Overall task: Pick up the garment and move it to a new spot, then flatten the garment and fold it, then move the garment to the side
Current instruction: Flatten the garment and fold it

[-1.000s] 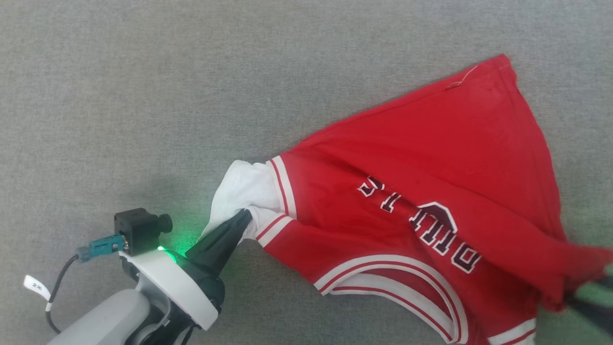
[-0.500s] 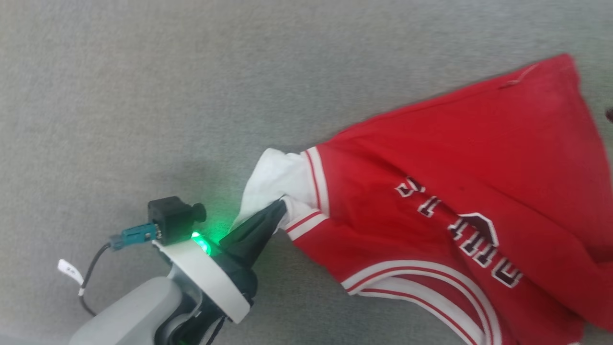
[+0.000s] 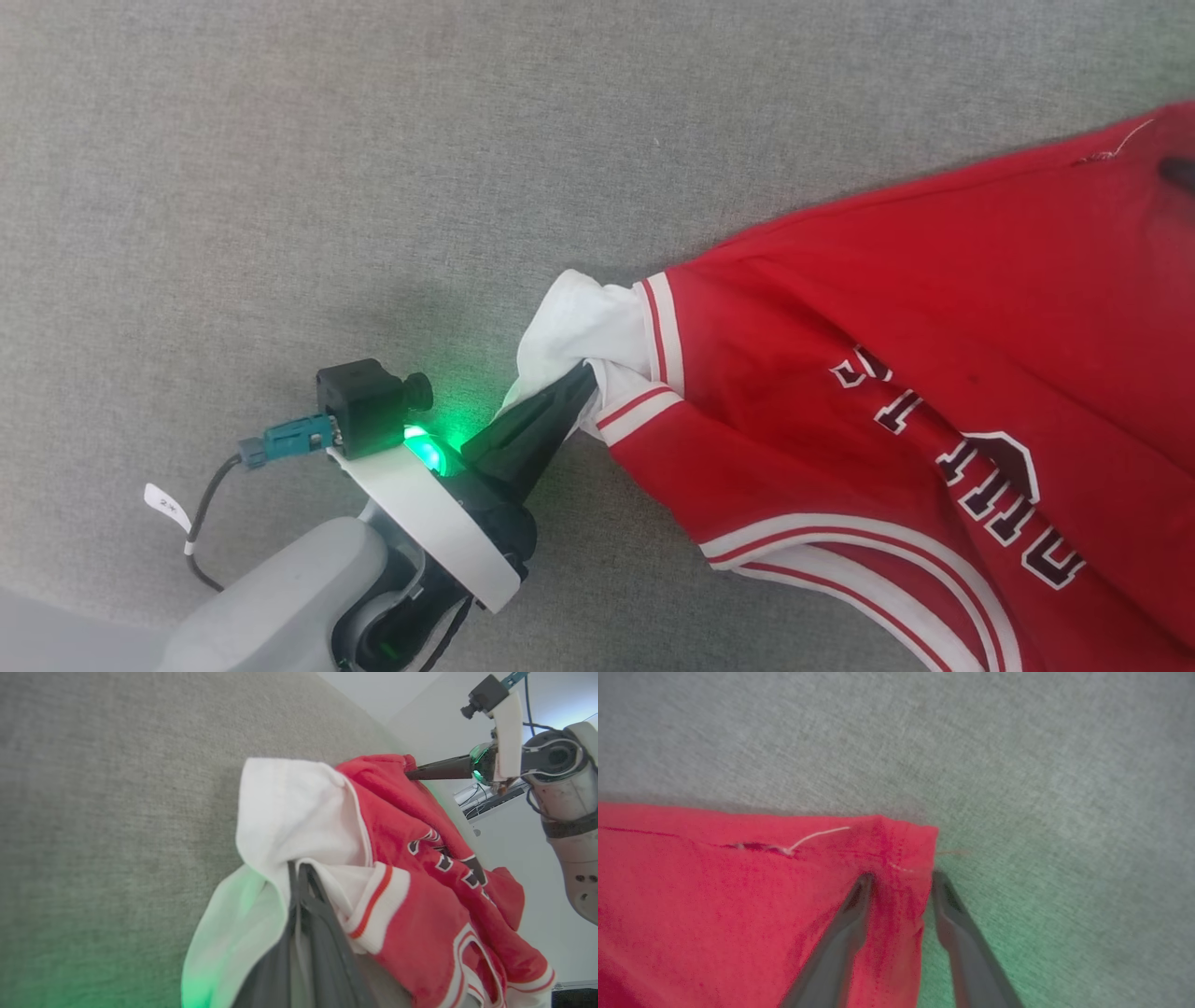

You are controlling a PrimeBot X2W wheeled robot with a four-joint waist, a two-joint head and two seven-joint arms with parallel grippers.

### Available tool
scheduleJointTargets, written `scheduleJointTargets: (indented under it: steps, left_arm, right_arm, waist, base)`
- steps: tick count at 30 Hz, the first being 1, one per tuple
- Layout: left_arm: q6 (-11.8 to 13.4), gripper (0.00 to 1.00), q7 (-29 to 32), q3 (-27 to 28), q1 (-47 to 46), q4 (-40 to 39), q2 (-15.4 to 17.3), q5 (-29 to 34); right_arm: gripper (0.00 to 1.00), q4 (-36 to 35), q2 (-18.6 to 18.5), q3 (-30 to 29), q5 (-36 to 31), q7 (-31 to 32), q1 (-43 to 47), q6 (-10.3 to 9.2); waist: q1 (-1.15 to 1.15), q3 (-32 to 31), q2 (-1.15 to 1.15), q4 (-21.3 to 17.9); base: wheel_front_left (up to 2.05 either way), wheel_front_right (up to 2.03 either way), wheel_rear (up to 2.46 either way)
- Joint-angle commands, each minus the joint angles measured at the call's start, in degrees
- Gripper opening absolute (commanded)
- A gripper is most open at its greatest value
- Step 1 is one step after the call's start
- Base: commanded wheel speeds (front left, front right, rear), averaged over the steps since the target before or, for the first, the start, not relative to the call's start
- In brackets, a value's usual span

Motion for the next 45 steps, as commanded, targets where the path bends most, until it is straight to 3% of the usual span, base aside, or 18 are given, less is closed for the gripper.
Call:
scheduleJointTargets:
  steps: [1,7,14,19,26,32,38,45]
  left_arm:
    - [-0.1,0.0,0.2,0.1,0.5,1.7,-0.4,0.0]
    - [-0.1,0.0,0.2,1.0,-1.7,1.2,1.9,-0.3]
    - [-0.1,0.0,0.1,1.4,-12.5,1.2,5.7,-4.3]
    - [-0.1,0.0,0.4,3.9,-27.1,5.9,8.2,-9.9]
    - [-0.1,0.0,0.4,12.2,-47.9,18.8,7.6,-16.7]
    - [0.0,0.0,-0.1,18.3,-61.8,25.3,6.9,-15.7]
    - [0.0,0.0,-0.1,16.8,-56.3,22.9,6.2,-18.3]
    - [0.0,0.0,0.0,13.8,-37.4,11.6,7.7,-23.3]
  right_arm:
    - [0.0,2.6,1.9,2.3,0.7,-0.7,2.3,0.02]
    - [0.0,5.4,3.7,-1.8,1.3,-10.2,-1.7,0.0]
    - [0.0,10.9,7.7,-7.7,-1.4,-19.3,-9.8,0.02]
    - [0.0,17.4,11.6,-13.3,-6.5,-27.4,-21.4,0.02]
    - [0.0,27.9,16.7,-19.5,-14.2,-40.9,-38.6,-0.05]
    - [0.0,36.2,17.5,-23.5,-17.8,-51.1,-49.8,-0.21]
    - [0.0,41.7,16.3,-20.5,-15.4,-50.6,-46.7,-0.26]
    - [0.0,38.5,14.9,-13.3,-7.2,-47.3,-30.3,-0.05]
  waist:
    - [0.0,-0.6,0.0,-0.4]
    - [0.0,-3.9,0.0,-1.9]
    - [0.0,-3.2,0.0,-4.2]
    - [0.0,-0.5,0.0,-6.4]
    - [0.0,1.1,0.0,-9.2]
    - [0.0,0.1,0.0,-10.8]
    - [0.0,-0.9,0.0,-11.1]
    - [0.0,-1.5,0.0,-11.6]
  base:
    - [0.0,0.0,0.0]
    - [0.0,0.0,0.0]
    - [0.0,0.0,0.0]
    - [0.0,0.0,0.0]
    - [0.0,0.0,0.0]
    - [0.0,0.0,0.0]
    - [0.0,0.0,0.0]
    - [0.0,0.0,0.0]
